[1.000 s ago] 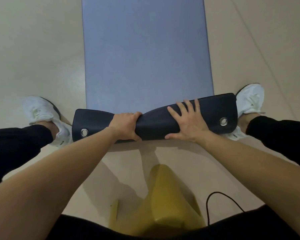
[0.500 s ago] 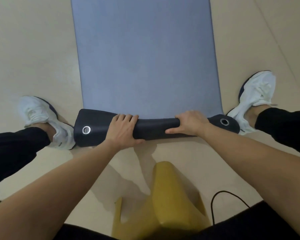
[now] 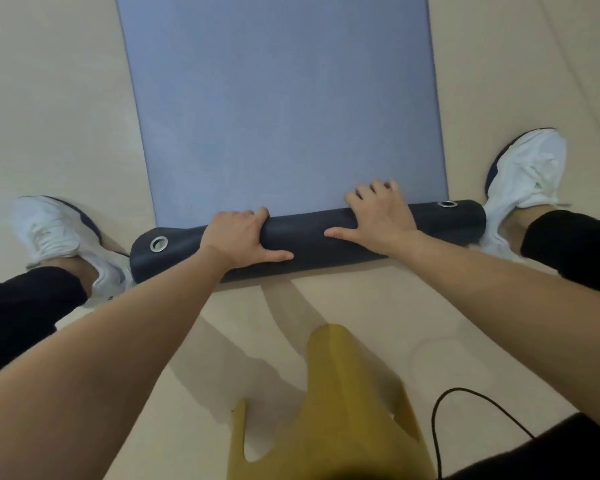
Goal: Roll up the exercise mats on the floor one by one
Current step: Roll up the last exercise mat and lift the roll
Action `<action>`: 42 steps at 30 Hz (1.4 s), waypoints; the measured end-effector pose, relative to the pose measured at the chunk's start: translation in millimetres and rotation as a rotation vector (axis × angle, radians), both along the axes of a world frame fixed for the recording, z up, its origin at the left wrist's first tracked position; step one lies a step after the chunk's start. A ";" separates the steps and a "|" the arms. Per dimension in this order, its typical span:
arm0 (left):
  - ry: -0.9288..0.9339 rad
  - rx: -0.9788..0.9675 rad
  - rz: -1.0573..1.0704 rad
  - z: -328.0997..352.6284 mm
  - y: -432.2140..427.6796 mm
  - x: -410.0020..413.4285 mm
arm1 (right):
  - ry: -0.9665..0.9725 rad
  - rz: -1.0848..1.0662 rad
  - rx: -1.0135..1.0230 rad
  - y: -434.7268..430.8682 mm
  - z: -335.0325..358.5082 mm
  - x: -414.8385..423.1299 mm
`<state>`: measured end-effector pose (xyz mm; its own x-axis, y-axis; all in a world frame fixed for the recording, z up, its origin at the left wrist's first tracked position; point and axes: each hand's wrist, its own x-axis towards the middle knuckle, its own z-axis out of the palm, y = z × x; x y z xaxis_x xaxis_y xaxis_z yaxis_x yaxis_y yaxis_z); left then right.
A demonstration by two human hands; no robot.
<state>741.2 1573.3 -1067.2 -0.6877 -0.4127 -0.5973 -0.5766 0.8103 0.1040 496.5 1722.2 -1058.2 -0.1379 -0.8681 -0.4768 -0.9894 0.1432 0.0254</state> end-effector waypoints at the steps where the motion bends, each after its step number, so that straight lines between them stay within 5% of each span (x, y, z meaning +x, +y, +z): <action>1: -0.003 0.014 -0.009 -1.3 -7.8 -5.4 | 0.012 0.015 -0.085 9.0 -0.4 5.6; 3: -0.025 0.070 -0.006 -3.4 -24.5 -17.9 | -0.022 0.042 -0.198 30.4 -2.0 16.8; 10: -0.081 0.231 0.110 -14.5 -54.5 -36.1 | 0.008 0.065 0.022 35.1 -16.0 16.2; 21: 0.207 -0.023 0.031 6.0 -22.1 -17.2 | -0.165 0.211 -0.163 -6.7 -31.3 -24.3; 29: 0.111 -0.248 0.024 11.2 24.9 -17.8 | -0.313 0.114 0.096 -67.0 -16.4 -51.2; 34: 0.135 -0.218 0.042 6.5 -8.8 -33.3 | -0.364 0.054 0.175 -87.4 -18.1 -60.5; 38: 0.182 -0.127 0.058 12.5 -40.7 -43.0 | -0.223 -0.089 0.046 -90.6 -0.8 -64.6; 42: 0.132 0.006 0.095 18.4 -76.7 -60.6 | -0.139 -0.127 -0.355 -74.4 7.7 -55.5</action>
